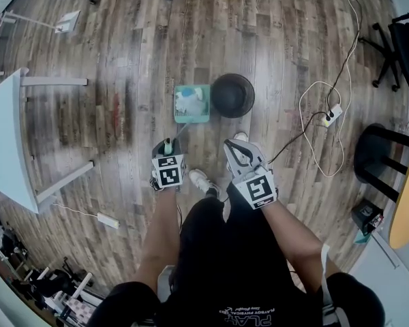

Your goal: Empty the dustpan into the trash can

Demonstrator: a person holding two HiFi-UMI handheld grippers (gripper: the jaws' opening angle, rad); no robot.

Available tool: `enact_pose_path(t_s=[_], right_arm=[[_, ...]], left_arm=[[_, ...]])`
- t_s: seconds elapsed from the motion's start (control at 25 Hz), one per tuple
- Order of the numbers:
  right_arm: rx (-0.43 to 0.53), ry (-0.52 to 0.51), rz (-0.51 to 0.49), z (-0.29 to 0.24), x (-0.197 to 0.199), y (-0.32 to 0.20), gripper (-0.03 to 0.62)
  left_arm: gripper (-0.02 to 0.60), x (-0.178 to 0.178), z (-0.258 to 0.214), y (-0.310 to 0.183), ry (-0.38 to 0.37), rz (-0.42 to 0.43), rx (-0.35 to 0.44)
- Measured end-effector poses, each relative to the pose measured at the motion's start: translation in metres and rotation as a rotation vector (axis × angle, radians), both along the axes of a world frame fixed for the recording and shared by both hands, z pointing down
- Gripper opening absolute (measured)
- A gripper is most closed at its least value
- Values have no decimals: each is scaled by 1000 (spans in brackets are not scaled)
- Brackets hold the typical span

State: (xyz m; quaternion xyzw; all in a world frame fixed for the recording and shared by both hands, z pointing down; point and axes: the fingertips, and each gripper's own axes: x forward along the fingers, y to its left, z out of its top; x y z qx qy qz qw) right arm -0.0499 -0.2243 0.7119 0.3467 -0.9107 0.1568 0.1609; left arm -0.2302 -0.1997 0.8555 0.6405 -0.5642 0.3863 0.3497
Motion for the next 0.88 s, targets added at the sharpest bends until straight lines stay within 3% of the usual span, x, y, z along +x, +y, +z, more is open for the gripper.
enact_pose_path(t_s=[0.4, 0.88], right_arm=[[28, -15, 10, -17, 21, 37, 25], [171, 38, 179, -88, 55, 136, 25]], left_arm=[[97, -1, -55, 50, -33, -60, 71], [97, -18, -124, 151, -37, 13, 212]])
